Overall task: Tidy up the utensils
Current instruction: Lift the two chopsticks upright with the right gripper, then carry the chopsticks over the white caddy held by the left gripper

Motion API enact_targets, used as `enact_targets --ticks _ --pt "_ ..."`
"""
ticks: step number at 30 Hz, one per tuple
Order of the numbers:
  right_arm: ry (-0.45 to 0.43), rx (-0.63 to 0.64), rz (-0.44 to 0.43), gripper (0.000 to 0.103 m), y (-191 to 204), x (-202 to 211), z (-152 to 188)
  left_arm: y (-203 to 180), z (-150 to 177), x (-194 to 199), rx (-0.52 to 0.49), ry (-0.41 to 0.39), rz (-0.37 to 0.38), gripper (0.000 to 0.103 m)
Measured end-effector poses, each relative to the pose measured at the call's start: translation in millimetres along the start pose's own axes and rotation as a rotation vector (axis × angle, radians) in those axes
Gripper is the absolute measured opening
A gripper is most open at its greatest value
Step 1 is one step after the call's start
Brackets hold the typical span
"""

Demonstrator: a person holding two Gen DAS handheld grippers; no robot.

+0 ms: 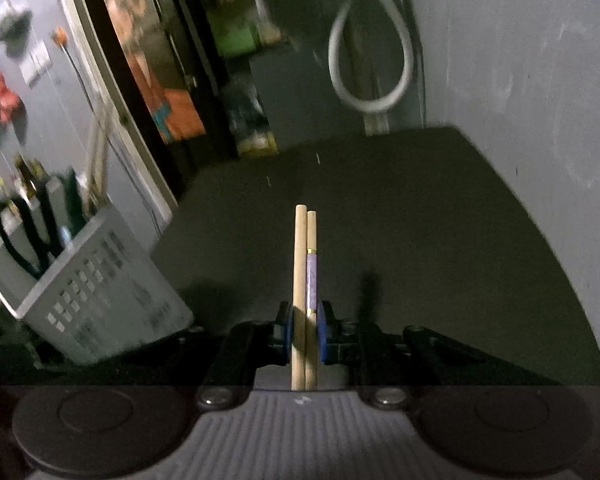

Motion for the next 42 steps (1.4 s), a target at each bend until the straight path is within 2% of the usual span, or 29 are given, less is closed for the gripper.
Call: enact_targets --ticks 9,12,26,42 --pt "-0.343 0.032 0.013 0.014 8.4 33.4 -12.1 -0.6 -1.2 -0.3 -0.008 -0.003 0.0 0.077" --pt "-0.415 0.029 0.027 0.014 8.5 33.3 -13.9 -2.0 1.0 -1.0 -0.016 -0.002 -0.005 0.076" --pt "-0.49 0.041 0.069 0.014 10.4 54.3 20.9 -11.0 9.5 -1.9 -0.047 -0.014 -0.026 0.076" --pt "-0.527 0.056 0.055 0.014 19.9 69.7 19.7 -9.4 10.4 -3.4 -0.049 -0.025 -0.02 0.076"
Point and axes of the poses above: each gripper's, at about its wrist camera, not at the fingertips, and x roughly against the way its jaws point, y to its left, z to its underside, the point moved 5 cm from there along -x, roughly the way its jaws point, and after that the axes turned 11 degrees about y, right-handed, at the moved point
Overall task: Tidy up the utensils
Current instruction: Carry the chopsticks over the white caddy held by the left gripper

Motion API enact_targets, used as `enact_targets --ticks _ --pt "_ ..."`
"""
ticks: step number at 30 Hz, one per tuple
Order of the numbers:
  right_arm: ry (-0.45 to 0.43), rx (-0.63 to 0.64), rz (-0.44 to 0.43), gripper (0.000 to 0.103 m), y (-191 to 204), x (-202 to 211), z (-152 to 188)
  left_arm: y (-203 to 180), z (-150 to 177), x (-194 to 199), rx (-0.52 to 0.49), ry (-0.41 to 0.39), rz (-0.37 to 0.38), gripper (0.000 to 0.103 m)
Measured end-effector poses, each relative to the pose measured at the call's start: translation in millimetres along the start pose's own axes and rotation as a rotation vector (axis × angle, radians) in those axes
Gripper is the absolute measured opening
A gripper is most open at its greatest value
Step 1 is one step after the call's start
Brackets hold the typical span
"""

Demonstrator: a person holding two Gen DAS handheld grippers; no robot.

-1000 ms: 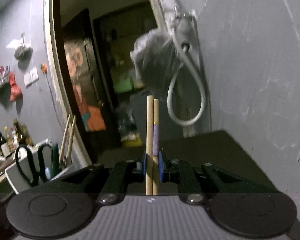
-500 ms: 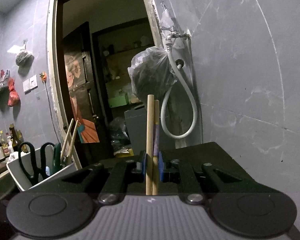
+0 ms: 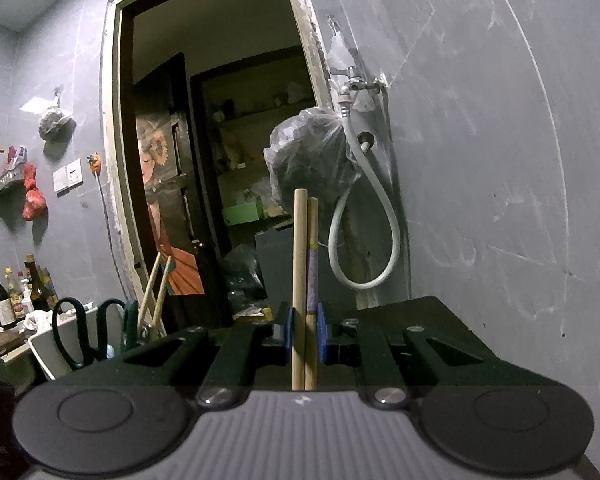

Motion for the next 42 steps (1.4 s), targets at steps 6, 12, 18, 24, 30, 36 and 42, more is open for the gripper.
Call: enact_targets --ticks 6,12,18,24,30,36,42 --pt "-0.043 0.022 -0.034 0.014 9.7 6.8 -22.6 2.0 -0.2 2.8 0.013 -0.001 0.004 0.076" --pt "-0.129 0.061 -0.122 0.014 30.1 17.1 -64.3 6.2 -0.7 4.4 0.036 -0.004 0.009 0.076" --pt "-0.213 0.115 -0.25 0.014 61.1 21.4 -109.5 7.0 0.7 5.7 0.051 -0.008 0.012 0.076" --pt "-0.253 0.154 -0.398 0.014 98.8 17.0 -138.3 9.2 4.6 8.0 0.071 -0.016 0.016 0.076" --pt "-0.217 0.182 -0.483 0.014 124.9 -0.6 -130.9 11.3 11.3 7.8 0.085 -0.024 0.018 0.076" --pt "-0.137 0.192 -0.502 0.014 133.0 -16.4 -104.6 11.2 15.0 5.4 0.09 -0.031 0.019 0.076" --pt "-0.071 0.189 -0.493 0.015 131.7 -26.7 -84.0 11.2 16.1 5.0 0.091 -0.032 0.02 0.076"
Point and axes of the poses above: each gripper's, at about its wrist camera, not at the fingertips, and x roughly against the way its jaws point, y to its left, z to its underside, the point moved 5 cm from there along -x, roughly the way its jaws point, and after that the axes turned 11 degrees about y, right-handed, at the moved point
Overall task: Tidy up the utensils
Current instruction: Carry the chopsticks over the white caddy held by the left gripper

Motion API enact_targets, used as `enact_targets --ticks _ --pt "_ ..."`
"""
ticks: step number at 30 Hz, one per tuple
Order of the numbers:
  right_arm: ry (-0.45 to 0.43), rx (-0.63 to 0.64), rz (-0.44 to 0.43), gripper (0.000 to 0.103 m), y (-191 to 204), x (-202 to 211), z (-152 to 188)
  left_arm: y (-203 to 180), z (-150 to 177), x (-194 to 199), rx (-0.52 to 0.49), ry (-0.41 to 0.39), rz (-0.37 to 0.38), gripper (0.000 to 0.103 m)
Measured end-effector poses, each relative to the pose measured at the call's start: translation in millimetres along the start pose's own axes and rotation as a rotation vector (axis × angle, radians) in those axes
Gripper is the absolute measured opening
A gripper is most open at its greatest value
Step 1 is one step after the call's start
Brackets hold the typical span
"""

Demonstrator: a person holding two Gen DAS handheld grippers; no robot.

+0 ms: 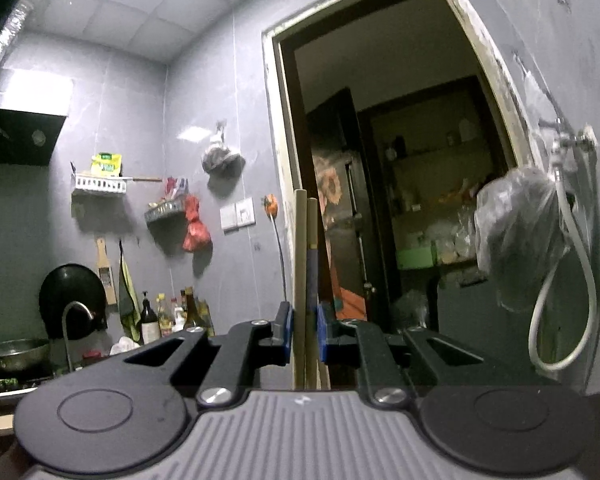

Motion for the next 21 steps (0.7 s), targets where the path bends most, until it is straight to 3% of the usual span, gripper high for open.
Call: enact_targets --ticks 21 --pt "0.092 -0.047 0.015 0.015 -7.4 -2.8 36.5 0.0 0.2 0.0 -0.001 0.001 -0.001 0.076"
Point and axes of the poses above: each gripper's, at about its wrist camera, not at the fingertips, and x roughly against the way its jaws point, y to its left, z to its underside, the point moved 5 cm from there along -x, roughly the way its jaws point, and after that the axes turned 11 degrees about y, right-handed, at the moved point
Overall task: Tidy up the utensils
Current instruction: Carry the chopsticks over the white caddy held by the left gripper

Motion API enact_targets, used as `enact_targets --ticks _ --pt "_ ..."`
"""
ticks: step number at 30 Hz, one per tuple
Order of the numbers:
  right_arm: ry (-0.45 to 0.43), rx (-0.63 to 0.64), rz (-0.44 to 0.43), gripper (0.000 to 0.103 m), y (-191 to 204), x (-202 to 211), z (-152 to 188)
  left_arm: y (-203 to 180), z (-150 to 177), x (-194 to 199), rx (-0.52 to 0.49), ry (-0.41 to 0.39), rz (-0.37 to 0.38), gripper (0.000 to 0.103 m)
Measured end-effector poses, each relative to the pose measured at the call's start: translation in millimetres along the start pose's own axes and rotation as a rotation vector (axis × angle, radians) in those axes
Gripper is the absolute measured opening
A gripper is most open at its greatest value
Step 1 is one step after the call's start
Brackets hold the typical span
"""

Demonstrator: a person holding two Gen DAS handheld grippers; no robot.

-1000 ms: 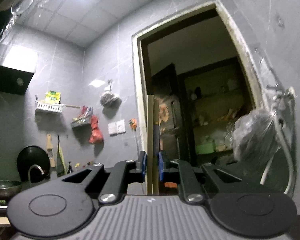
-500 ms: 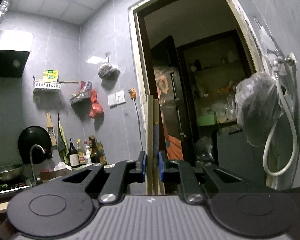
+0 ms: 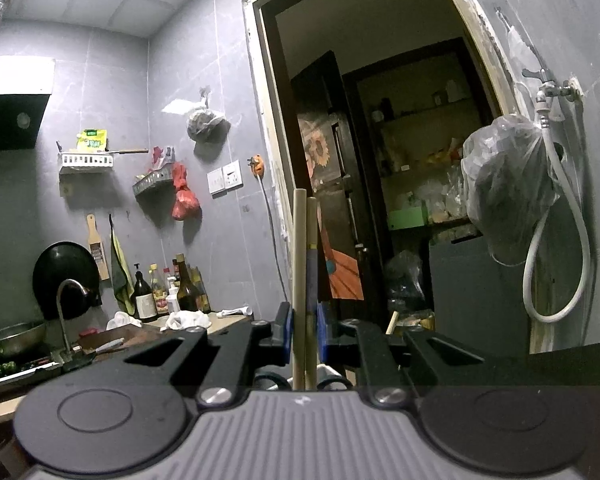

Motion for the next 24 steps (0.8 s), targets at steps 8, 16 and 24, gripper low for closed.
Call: enact_targets --ticks 8,16,24 --pt "0.02 -0.003 0.005 0.015 0.6 0.5 5.8 -0.3 -0.7 0.0 -0.001 0.001 0.0 0.076" --pt "0.045 -0.004 0.012 0.017 -0.4 0.4 10.5 -0.4 -0.7 -0.1 -0.001 0.0 0.0 0.076" --pt "0.048 -0.012 0.017 0.019 -2.0 3.8 10.7 0.3 -0.5 -0.8 -0.002 0.0 -0.001 0.076"
Point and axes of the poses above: each gripper's, at about its wrist camera, not at the fingertips, and x roughly against the way its jaws point, y to its left, z to its underside, the point moved 5 cm from there along -x, roughly the way its jaws point, and after that the axes turned 11 degrees about y, right-handed, at the moved point
